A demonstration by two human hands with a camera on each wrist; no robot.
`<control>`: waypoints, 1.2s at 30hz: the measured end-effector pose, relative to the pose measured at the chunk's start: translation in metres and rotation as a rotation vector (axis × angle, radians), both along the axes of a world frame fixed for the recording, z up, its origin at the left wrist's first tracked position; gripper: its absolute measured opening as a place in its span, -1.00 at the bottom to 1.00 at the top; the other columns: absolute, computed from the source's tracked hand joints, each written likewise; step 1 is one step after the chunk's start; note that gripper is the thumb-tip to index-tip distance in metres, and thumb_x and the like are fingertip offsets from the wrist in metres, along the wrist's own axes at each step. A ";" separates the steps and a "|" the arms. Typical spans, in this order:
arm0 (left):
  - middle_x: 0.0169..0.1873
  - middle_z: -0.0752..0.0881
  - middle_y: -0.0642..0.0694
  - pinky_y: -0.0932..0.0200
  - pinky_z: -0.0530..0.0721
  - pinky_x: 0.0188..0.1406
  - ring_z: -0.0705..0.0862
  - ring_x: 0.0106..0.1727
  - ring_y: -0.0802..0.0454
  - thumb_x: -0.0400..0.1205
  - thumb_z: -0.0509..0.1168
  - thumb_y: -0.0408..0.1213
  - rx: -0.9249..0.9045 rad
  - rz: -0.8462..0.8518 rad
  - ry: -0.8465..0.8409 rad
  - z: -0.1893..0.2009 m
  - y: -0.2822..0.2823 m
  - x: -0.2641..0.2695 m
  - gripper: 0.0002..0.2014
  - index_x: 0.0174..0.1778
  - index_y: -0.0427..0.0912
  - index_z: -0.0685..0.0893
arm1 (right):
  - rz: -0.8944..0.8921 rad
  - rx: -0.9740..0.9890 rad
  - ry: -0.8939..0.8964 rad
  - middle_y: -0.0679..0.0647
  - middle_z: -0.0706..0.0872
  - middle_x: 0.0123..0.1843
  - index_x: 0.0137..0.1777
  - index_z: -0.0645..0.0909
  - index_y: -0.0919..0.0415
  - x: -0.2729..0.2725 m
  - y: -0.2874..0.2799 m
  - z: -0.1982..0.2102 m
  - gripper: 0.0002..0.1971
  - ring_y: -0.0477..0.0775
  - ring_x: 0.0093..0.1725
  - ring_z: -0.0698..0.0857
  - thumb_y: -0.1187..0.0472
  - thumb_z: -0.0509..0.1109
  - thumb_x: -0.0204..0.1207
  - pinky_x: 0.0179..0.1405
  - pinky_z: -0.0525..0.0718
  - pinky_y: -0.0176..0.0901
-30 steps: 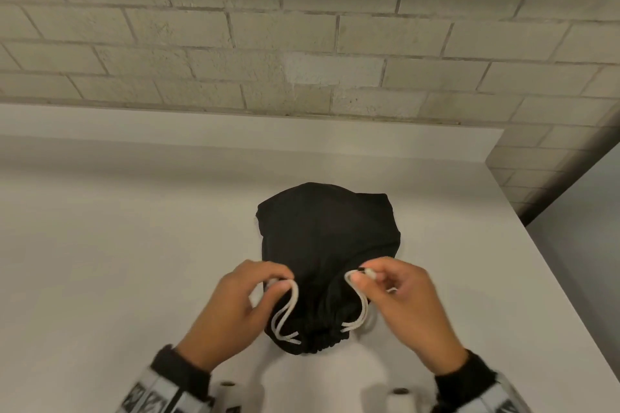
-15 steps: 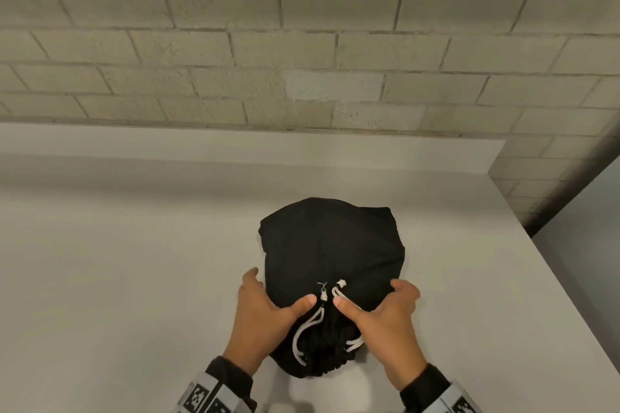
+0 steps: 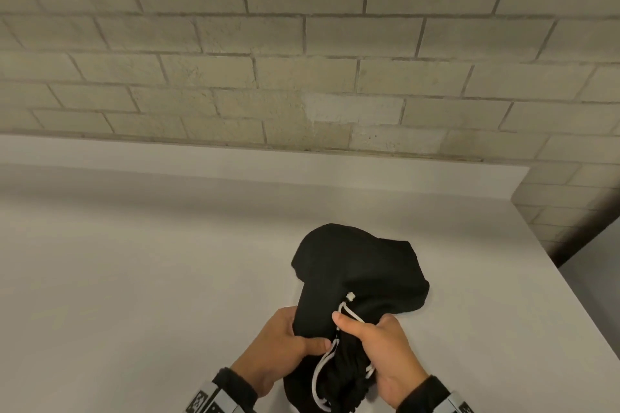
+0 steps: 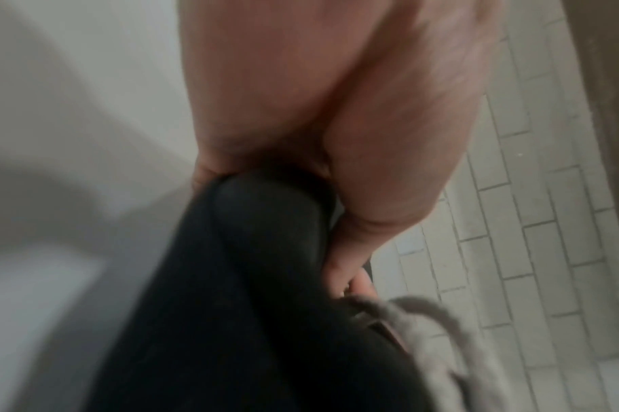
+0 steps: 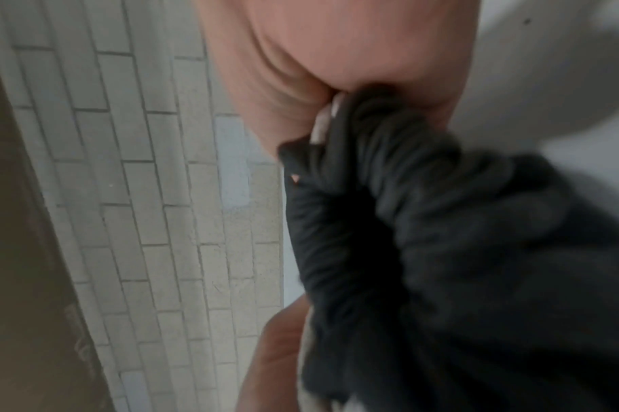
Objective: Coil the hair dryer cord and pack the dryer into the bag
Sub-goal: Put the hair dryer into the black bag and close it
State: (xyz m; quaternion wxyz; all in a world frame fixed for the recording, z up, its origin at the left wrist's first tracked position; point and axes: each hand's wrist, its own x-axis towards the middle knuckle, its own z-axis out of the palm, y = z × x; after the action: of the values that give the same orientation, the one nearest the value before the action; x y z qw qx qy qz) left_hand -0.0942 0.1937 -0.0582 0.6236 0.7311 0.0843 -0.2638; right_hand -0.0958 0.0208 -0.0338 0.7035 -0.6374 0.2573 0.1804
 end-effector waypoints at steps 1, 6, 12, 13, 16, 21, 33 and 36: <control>0.03 0.85 -0.06 -0.19 0.67 0.32 0.79 0.15 -0.08 0.46 0.51 -0.34 0.004 0.001 -0.019 0.001 0.003 0.002 -0.66 0.17 -0.07 0.77 | 0.004 0.011 -0.010 0.17 0.78 -0.12 -0.06 0.55 0.24 0.003 0.003 0.001 -0.64 0.12 -0.13 0.76 0.29 0.67 0.28 -0.31 0.69 -0.10; 0.06 0.84 -0.01 -0.17 0.68 0.30 0.79 0.16 -0.03 0.51 0.50 -0.27 0.035 0.061 -0.114 0.014 0.024 0.021 -0.67 0.20 -0.02 0.74 | 0.064 0.030 -0.109 0.10 0.82 -0.03 0.08 0.57 0.15 0.033 0.025 0.010 -0.56 0.13 -0.03 0.80 0.29 0.68 0.26 -0.04 0.78 0.05; -0.09 0.87 -0.07 -0.14 0.76 0.16 0.84 -0.01 -0.05 0.57 0.47 -0.37 0.144 0.209 -0.209 0.036 0.061 0.066 -0.80 0.10 -0.13 0.78 | 0.098 0.070 -0.193 0.19 0.83 -0.01 0.07 0.61 0.24 0.095 0.073 0.015 -0.59 0.13 -0.05 0.83 0.32 0.67 0.27 -0.01 0.80 0.04; -0.11 0.87 -0.08 -0.13 0.77 0.14 0.84 -0.02 -0.06 0.56 0.47 -0.38 0.161 0.229 -0.209 0.038 0.068 0.074 -0.80 0.09 -0.14 0.78 | 0.100 0.066 -0.191 0.19 0.83 -0.01 0.07 0.62 0.25 0.106 0.082 0.012 -0.58 0.14 -0.04 0.83 0.32 0.68 0.25 0.05 0.79 0.09; -0.12 0.87 -0.10 -0.14 0.77 0.13 0.83 -0.03 -0.09 0.54 0.49 -0.39 0.201 0.265 -0.180 0.038 0.091 0.098 -0.79 0.08 -0.15 0.78 | 0.103 0.037 -0.183 0.15 0.80 0.03 0.09 0.60 0.24 0.134 0.108 0.003 -0.54 0.15 0.04 0.79 0.27 0.69 0.22 0.16 0.74 0.10; -0.07 0.86 -0.16 -0.19 0.75 0.16 0.82 0.00 -0.15 0.50 0.54 -0.36 0.245 0.295 -0.110 0.031 0.126 0.134 -0.73 0.12 -0.19 0.75 | 0.109 -0.045 -0.171 0.18 0.75 0.18 0.27 0.56 0.27 0.169 0.145 -0.011 -0.38 0.18 0.16 0.73 0.24 0.70 0.21 0.22 0.68 0.03; -0.03 0.83 -0.17 -0.12 0.76 0.13 0.80 0.02 -0.13 0.50 0.54 -0.32 0.275 0.336 -0.090 0.017 0.157 0.165 -0.68 0.17 -0.21 0.73 | 0.186 -0.125 -0.083 0.25 0.71 0.25 0.35 0.51 0.33 0.204 0.178 -0.017 -0.35 0.26 0.22 0.70 0.13 0.64 0.31 0.18 0.68 0.04; 0.00 0.83 -0.17 -0.16 0.75 0.17 0.79 0.04 -0.12 0.48 0.56 -0.28 0.258 0.343 -0.103 0.011 0.160 0.166 -0.63 0.20 -0.20 0.71 | 0.138 -0.057 -0.087 0.23 0.71 0.24 0.37 0.49 0.30 0.202 0.176 -0.020 -0.32 0.25 0.21 0.70 0.08 0.65 0.31 0.11 0.69 0.02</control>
State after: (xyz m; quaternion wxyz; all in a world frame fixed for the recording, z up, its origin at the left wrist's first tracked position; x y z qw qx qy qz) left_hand 0.0713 0.3540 -0.0475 0.5641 0.7922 0.2084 -0.1035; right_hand 0.1058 0.1967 -0.0536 0.6813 -0.6808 0.1871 0.1932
